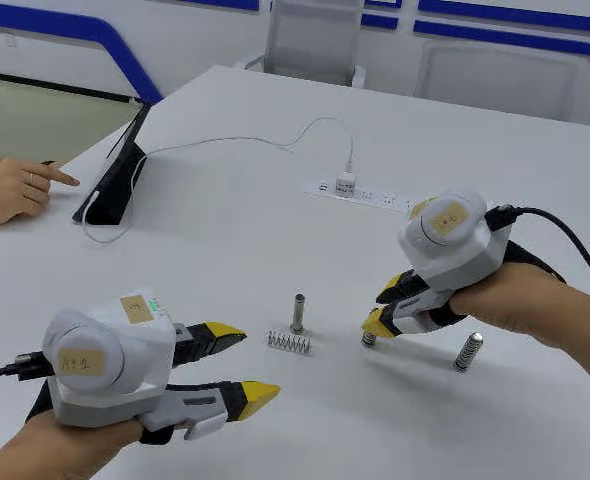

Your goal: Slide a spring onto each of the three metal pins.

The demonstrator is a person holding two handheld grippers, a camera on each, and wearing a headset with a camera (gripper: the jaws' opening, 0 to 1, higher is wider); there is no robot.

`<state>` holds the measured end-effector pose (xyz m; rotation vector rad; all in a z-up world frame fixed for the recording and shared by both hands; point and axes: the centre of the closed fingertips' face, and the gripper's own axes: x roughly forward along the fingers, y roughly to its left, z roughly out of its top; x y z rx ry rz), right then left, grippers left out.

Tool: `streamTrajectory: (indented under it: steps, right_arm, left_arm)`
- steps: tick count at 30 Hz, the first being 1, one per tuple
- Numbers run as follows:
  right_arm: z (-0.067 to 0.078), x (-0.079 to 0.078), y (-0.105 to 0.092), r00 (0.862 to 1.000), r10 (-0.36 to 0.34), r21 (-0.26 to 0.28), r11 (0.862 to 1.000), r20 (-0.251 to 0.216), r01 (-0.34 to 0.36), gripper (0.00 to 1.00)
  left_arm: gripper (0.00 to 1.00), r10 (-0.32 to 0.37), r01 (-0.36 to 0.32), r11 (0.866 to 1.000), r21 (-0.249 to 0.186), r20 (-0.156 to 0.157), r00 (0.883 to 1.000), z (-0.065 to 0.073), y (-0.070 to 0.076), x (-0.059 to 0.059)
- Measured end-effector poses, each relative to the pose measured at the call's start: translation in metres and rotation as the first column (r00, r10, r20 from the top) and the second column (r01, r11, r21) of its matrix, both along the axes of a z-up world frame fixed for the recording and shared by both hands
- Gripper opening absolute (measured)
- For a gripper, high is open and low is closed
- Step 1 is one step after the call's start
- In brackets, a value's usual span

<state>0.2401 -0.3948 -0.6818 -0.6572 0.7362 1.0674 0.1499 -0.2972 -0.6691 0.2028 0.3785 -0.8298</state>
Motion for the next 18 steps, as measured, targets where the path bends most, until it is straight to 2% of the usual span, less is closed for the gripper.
streamTrajectory:
  steps: [10, 18]
  right_arm:
    - [0.001, -0.007, 0.022, 0.999, 0.048, 0.025, 0.999, 0.001, -0.048, 0.26]
    - [-0.008, -0.02, 0.044, 0.994, 0.104, 0.032, 0.994, -0.012, -0.104, 0.25]
  left_arm:
    - [0.42, 0.007, -0.007, 1.0, 0.004, -0.002, 1.0, 0.001, 0.002, -0.001]
    - [0.42, 0.01, -0.01, 1.0, 0.008, -0.004, 1.0, 0.001, 0.004, -0.001]
